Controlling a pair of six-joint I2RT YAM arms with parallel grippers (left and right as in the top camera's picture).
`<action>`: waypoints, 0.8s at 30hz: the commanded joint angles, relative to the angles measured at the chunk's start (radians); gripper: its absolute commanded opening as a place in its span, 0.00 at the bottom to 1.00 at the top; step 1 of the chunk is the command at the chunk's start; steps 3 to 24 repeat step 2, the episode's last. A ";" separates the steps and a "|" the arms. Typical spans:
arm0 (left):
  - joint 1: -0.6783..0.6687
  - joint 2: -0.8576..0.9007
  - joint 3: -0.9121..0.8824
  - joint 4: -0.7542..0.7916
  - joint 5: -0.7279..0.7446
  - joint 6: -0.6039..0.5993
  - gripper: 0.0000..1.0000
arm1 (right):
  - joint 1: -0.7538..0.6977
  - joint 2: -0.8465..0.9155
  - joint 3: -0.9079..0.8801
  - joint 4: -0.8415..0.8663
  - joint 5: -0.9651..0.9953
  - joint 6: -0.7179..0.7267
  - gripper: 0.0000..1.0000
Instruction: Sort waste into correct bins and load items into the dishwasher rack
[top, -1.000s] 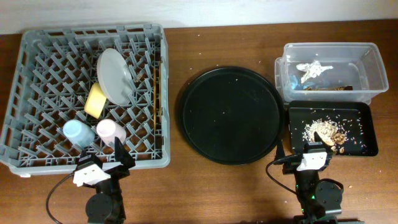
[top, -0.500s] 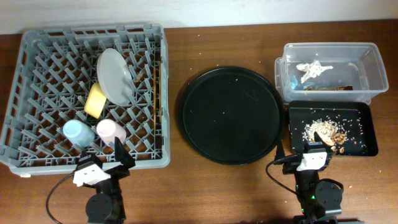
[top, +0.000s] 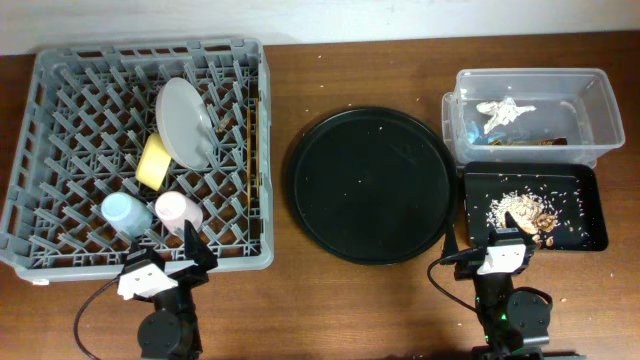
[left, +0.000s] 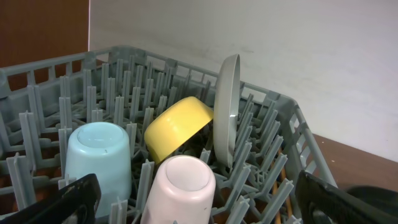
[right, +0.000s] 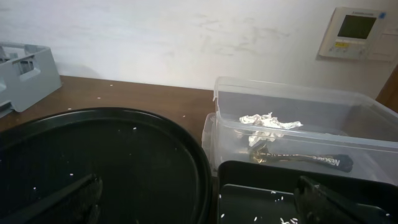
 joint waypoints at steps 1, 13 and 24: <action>0.005 -0.010 -0.010 0.008 -0.013 0.002 1.00 | -0.005 -0.005 -0.009 -0.003 -0.002 -0.004 0.98; 0.005 -0.010 -0.010 0.008 -0.013 0.002 1.00 | -0.005 -0.005 -0.009 -0.003 -0.002 -0.004 0.98; 0.005 -0.010 -0.010 0.008 -0.013 0.002 1.00 | -0.005 -0.005 -0.009 -0.003 -0.002 -0.004 0.98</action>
